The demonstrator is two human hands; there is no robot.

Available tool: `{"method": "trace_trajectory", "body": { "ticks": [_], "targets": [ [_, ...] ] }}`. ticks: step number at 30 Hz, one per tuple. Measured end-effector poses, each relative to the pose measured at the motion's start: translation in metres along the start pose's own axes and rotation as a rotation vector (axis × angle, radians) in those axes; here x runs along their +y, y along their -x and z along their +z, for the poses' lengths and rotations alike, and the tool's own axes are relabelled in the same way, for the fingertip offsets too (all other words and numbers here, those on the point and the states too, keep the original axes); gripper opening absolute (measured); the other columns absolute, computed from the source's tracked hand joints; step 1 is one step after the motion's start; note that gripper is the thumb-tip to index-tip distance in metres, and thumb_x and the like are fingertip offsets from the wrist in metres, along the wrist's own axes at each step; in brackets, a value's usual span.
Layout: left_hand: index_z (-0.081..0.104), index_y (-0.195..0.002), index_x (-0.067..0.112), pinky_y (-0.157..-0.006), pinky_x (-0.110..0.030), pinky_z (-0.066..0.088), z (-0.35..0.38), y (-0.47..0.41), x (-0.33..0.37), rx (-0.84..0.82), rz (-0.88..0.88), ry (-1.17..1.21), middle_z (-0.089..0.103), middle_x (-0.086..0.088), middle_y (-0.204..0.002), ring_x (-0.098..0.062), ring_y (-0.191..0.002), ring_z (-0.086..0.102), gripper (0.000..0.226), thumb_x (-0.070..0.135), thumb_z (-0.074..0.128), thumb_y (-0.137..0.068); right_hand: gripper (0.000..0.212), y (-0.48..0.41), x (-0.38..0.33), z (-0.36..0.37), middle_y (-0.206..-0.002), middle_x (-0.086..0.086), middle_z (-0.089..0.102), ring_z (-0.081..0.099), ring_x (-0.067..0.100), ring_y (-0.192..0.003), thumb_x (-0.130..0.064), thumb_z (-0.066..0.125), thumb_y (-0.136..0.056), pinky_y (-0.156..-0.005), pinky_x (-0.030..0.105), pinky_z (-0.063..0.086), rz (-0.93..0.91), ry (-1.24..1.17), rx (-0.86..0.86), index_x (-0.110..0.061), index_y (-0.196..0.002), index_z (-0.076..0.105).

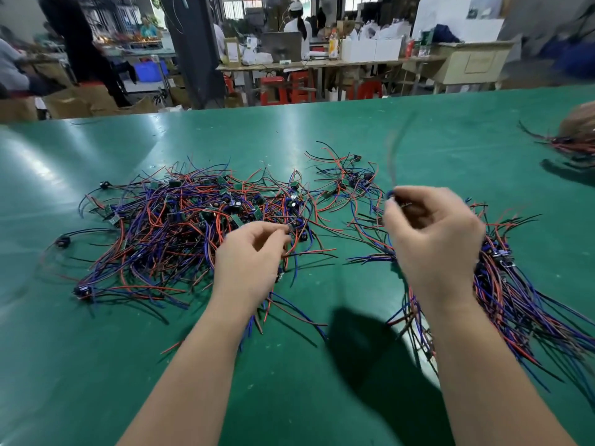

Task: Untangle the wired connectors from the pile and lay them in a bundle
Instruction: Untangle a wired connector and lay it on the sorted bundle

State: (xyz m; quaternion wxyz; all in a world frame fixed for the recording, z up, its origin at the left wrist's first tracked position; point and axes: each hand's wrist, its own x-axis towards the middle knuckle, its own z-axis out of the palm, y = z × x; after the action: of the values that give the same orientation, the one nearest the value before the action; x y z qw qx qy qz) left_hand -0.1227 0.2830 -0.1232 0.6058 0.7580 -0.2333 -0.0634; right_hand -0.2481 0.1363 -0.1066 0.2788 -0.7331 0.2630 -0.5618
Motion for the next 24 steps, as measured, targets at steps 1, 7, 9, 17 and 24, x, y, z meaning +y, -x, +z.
{"method": "trace_trajectory", "body": {
  "ticks": [1,7,9,17,24],
  "targets": [
    [0.071,-0.084,0.024,-0.067,-0.013,0.047,-0.005,-0.002,-0.005,0.097,0.104,-0.191,0.069,0.011,-0.074,0.0,-0.066,0.061,0.013,0.017,0.061,-0.087,0.015,-0.005,0.005,-0.005,-0.086,0.008,0.068,0.064,0.022,-0.079,-0.01,0.068,-0.078,-0.081,0.023,0.046,-0.018,0.131,0.047,-0.011,-0.092,0.073],
    [0.066,-0.114,0.034,-0.091,-0.039,0.033,-0.003,-0.006,-0.028,-0.001,0.132,-0.992,0.057,0.006,-0.12,-0.025,-0.11,0.045,0.036,0.049,0.063,-0.081,0.055,-0.017,0.025,-0.018,-0.13,0.019,0.041,0.041,0.037,-0.119,-0.016,0.061,-0.082,-0.104,0.043,0.031,0.356,0.477,-0.22,-0.014,-0.135,0.045],
    [0.063,-0.115,0.038,-0.088,-0.038,0.029,0.001,-0.006,-0.033,-0.012,0.119,-1.083,0.056,0.008,-0.118,-0.023,-0.11,0.041,0.038,0.055,0.061,-0.081,0.051,-0.013,0.018,-0.012,-0.128,0.016,0.043,0.041,0.034,-0.119,-0.017,0.06,-0.082,-0.105,0.042,0.031,0.299,0.442,-0.249,-0.015,-0.132,0.048],
    [0.073,-0.077,0.03,-0.073,-0.032,0.015,-0.005,-0.006,-0.028,0.259,0.277,-0.853,0.063,0.01,-0.07,-0.022,-0.091,0.049,0.019,0.049,0.071,-0.079,0.029,0.011,0.002,0.014,-0.114,0.009,0.054,0.049,0.027,-0.111,-0.015,0.062,-0.082,-0.101,0.042,0.036,0.167,0.33,-0.459,-0.017,-0.111,0.066],
    [0.069,-0.061,0.028,-0.05,-0.018,0.048,-0.003,0.009,0.018,0.128,0.176,0.559,0.063,0.007,-0.051,-0.004,-0.046,0.057,0.014,0.037,0.073,-0.07,0.018,0.025,-0.011,0.025,-0.069,-0.001,0.064,0.052,0.006,-0.059,-0.008,0.06,-0.087,-0.061,0.02,0.044,0.296,-0.153,-0.578,-0.023,-0.084,0.071]
  ]
}}
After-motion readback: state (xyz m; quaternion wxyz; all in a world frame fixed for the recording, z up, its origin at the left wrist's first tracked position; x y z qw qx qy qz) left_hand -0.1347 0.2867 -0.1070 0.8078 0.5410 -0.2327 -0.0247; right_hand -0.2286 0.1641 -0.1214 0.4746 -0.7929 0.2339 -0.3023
